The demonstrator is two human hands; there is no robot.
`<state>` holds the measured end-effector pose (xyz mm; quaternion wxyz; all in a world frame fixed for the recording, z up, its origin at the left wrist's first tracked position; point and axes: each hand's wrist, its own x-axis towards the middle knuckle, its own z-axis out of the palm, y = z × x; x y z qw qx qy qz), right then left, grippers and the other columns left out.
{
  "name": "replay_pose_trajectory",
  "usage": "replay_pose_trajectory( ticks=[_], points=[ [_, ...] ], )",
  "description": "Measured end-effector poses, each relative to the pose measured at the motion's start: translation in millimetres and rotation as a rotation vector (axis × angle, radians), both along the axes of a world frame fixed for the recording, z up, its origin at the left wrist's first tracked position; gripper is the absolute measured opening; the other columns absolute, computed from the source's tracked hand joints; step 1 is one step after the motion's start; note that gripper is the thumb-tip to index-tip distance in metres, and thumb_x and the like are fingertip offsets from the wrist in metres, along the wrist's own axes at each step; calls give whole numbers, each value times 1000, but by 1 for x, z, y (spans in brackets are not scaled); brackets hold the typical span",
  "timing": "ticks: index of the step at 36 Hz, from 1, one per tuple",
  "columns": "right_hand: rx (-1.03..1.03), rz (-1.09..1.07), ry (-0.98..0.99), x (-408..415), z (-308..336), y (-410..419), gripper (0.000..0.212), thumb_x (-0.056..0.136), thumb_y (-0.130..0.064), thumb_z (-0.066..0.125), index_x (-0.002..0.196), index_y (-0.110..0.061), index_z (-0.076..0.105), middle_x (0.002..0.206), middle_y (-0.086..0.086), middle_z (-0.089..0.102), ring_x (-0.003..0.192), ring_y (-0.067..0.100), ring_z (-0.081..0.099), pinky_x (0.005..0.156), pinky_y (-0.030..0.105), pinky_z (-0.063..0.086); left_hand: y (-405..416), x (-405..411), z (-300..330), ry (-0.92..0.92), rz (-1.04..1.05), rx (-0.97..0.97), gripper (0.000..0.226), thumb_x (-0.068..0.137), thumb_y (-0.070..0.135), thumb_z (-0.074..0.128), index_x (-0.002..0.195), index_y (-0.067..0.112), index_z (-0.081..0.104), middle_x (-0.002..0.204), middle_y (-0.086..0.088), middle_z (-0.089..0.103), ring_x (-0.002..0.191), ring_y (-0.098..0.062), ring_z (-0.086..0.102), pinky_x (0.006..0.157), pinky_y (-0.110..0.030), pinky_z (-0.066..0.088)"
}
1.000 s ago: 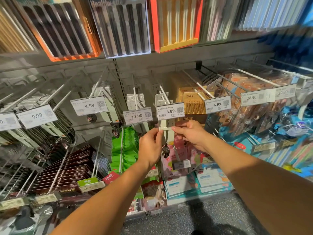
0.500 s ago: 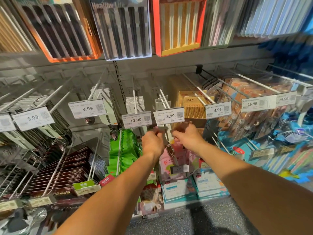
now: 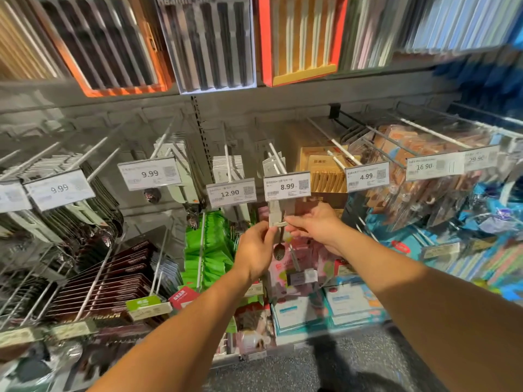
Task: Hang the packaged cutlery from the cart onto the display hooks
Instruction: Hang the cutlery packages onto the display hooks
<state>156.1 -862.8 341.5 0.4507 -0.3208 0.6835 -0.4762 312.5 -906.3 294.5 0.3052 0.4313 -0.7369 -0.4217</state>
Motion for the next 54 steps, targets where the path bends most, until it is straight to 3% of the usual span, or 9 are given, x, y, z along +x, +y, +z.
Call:
replay_pose_trajectory(
  ticks=[4, 8, 13, 20, 33, 37, 42, 49, 54],
  points=[
    [-66, 33, -134, 2, 6, 8, 34, 84, -2, 73, 115, 8, 62, 98, 19, 74, 84, 21, 75, 67, 22, 59, 3, 6, 7, -58, -37, -96, 29, 104, 32, 45, 93, 14, 65, 83, -2, 71, 78, -22, 65, 73, -37, 54],
    [-92, 21, -114, 3, 13, 10, 37, 84, -12, 75, 114, 5, 62, 91, 15, 76, 85, 21, 75, 77, 29, 61, 9, 7, 19, -45, -27, -137, 29, 106, 32, 42, 86, 20, 61, 78, 4, 67, 71, -14, 61, 68, -30, 48],
    [-151, -11, -94, 6, 20, 9, 26, 93, -6, 65, 118, 0, 63, 94, 13, 74, 77, 16, 75, 69, 24, 61, 8, 4, 26, -18, 7, -105, 36, 105, 34, 42, 84, 12, 62, 76, -6, 69, 74, -27, 64, 72, -40, 53],
    [-160, -33, -68, 8, 25, 8, 20, 96, -7, 60, 115, -13, 63, 91, 6, 74, 71, 14, 74, 63, 21, 60, 2, -1, 28, -51, 28, -106, 40, 104, 37, 41, 80, 14, 63, 76, -3, 71, 76, -24, 67, 77, -44, 55],
    [-178, -79, -69, 2, 20, 14, 3, 93, -10, 64, 95, -11, 67, 75, 7, 73, 63, 13, 71, 65, 27, 59, 12, -5, 32, -88, 44, -174, 41, 104, 39, 41, 71, 19, 54, 71, -3, 68, 72, -26, 65, 73, -41, 54],
    [-186, -104, 50, 4, 26, 14, 4, 90, -16, 69, 87, -16, 70, 59, -3, 65, 53, 8, 60, 52, 22, 49, 10, -7, 35, -133, 18, -159, 41, 105, 38, 40, 77, 15, 59, 73, -5, 69, 73, -27, 64, 74, -42, 53],
    [-261, -116, 1, 14, 38, 11, 16, 90, -5, 66, 96, -20, 70, 93, -2, 73, 44, -5, 56, 43, 13, 41, 8, -6, 31, -139, 14, -145, 41, 105, 38, 39, 82, 13, 63, 77, -7, 71, 74, -27, 66, 73, -42, 54],
    [-238, -138, -106, 24, 39, 1, 25, 91, 7, 58, 94, -16, 67, 92, 6, 73, 51, 5, 61, 52, 20, 53, 12, 2, 33, -118, 62, -179, 41, 106, 32, 40, 65, 24, 43, 58, 6, 50, 55, -12, 45, 57, -31, 32],
    [-253, -153, -157, 27, 40, 0, 27, 92, 9, 58, 89, -17, 64, 86, 3, 73, 54, 6, 65, 57, 20, 57, 11, 3, 39, -110, 64, -178, 40, 106, 30, 41, 67, 23, 46, 58, 7, 49, 53, -8, 42, 51, -22, 29]
  ],
)
